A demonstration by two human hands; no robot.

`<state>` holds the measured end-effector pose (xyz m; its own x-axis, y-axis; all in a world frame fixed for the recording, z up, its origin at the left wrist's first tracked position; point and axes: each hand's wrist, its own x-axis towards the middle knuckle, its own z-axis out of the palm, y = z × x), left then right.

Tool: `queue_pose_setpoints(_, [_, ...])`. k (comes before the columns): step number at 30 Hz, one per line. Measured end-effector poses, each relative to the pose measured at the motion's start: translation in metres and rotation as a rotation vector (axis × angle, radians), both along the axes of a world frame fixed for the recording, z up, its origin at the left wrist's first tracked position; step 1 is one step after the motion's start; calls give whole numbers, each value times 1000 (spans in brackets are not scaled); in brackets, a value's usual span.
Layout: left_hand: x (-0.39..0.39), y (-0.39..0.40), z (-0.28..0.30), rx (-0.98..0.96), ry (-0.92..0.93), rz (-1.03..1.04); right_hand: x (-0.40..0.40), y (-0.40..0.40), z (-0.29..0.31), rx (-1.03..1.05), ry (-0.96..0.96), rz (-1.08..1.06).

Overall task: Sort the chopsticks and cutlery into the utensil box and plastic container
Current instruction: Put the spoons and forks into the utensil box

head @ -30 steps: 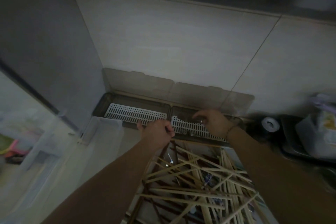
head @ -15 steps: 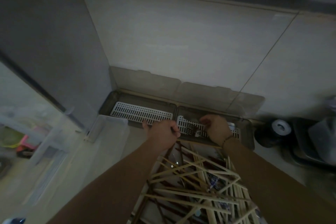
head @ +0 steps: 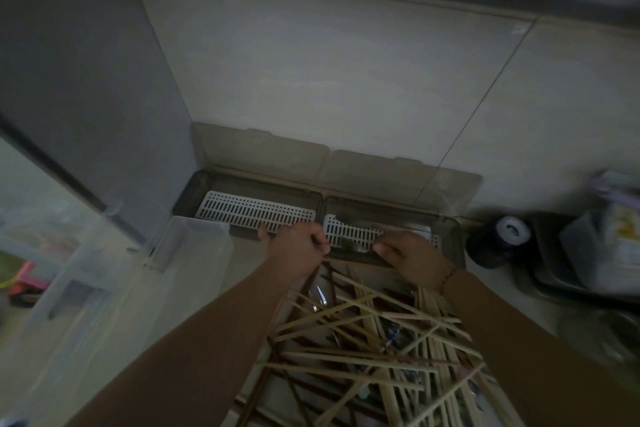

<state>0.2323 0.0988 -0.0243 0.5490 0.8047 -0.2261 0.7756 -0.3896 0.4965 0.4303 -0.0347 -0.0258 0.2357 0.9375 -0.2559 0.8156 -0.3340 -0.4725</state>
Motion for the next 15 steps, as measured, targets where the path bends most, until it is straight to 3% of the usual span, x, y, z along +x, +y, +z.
queue_pose_setpoints(3, [0,1,0,-15,-6,1,1,-23,15,326,-8,-196])
queue_pose_setpoints(5, [0,1,1,-22,3,-4,3,-43,18,437,-60,-259])
queue_pose_setpoints(12, [0,0,1,-19,14,2,-34,-105,18,285,-182,-63])
queue_pose_setpoints(15, [0,0,2,-15,24,-7,-62,-120,13,105,-278,-41])
